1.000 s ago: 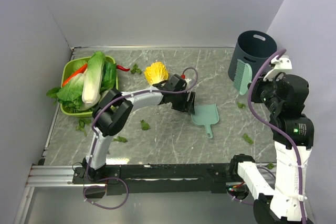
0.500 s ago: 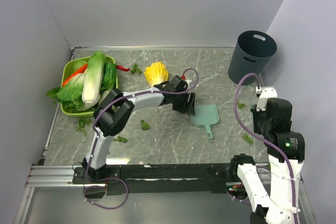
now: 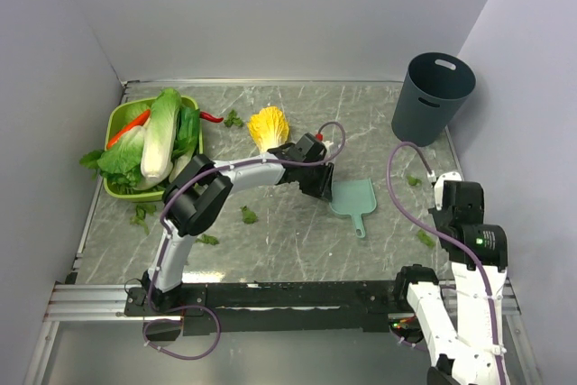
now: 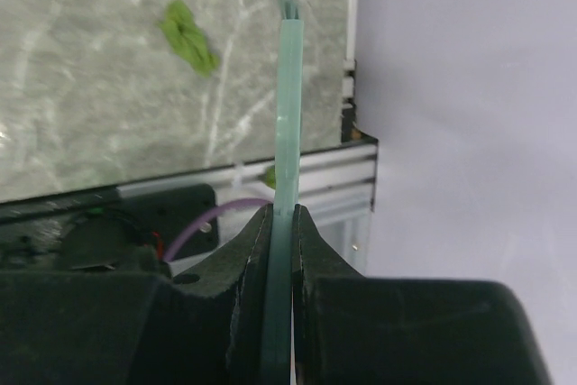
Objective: Sweep away the paper scraps from the table
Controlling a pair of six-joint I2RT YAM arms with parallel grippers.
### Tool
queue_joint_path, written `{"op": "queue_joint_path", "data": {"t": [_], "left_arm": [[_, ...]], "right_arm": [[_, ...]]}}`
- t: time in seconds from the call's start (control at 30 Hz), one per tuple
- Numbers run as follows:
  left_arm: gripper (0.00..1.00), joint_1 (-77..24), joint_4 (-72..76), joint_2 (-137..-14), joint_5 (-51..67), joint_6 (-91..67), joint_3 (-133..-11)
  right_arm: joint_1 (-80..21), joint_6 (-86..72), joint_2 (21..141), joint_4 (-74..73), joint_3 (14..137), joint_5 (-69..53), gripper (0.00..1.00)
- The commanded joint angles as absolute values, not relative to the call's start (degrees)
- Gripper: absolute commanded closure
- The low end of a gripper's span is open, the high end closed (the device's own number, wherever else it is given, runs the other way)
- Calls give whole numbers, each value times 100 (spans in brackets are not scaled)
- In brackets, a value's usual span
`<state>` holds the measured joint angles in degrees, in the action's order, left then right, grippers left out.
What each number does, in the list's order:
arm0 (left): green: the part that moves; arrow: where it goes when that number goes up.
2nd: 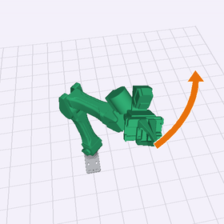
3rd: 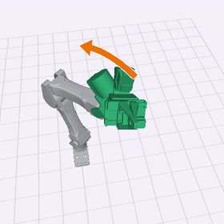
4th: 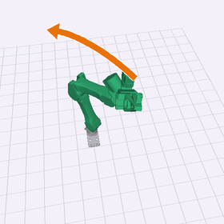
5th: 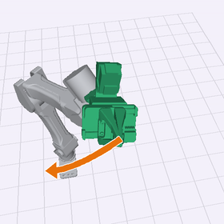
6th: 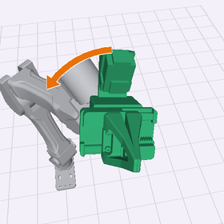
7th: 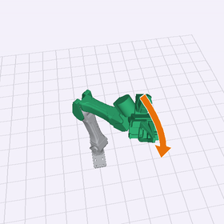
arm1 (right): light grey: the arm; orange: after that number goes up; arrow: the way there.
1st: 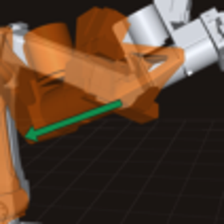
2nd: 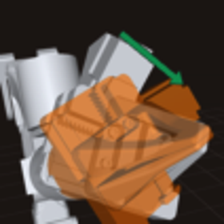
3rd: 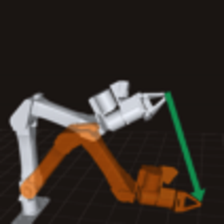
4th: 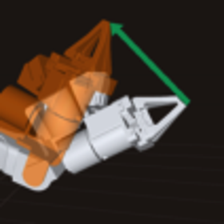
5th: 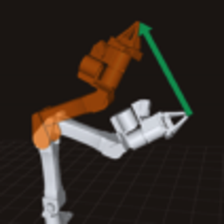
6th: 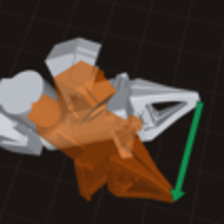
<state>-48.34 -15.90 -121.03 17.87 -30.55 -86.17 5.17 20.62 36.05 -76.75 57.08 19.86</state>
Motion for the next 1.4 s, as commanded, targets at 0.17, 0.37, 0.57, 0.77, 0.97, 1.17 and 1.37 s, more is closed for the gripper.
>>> {"op": "queue_joint_path", "data": {"t": [0.17, 0.37, 0.57, 0.77, 0.97, 1.17, 1.37], "left_arm": [[83, -4852, -1986, -11813, 829, -2567, -8605], [99, -4693, -2144, -11409, 896, -1908, -8341], [98, -4676, -2489, -11303, 993, -1345, -8526], [52, -4676, -2347, -11004, 1765, -1222, -8683], [45, -4667, -2347, -10785, 2100, -1187, -8895], [45, -4667, -2390, -10591, 2250, -1169, -8956], [45, -4641, -2364, -10363, 2224, -1108, -8860]], "right_arm": [[712, 2392, 3314, -8235, 5273, 2435, 100], [756, 2241, 3024, -8132, 4615, 2609, 100], [817, 2601, 2874, -7735, 4315, 2997, 100], [879, 2918, 2725, -7462, 4061, 3155, 100], [1002, 2760, 2830, -7383, 4078, 2963, 100], [1169, 2224, 3462, -7365, 4438, 2164, 100], [1239, 1943, 3893, -6935, 4763, 1610, 100]]}}
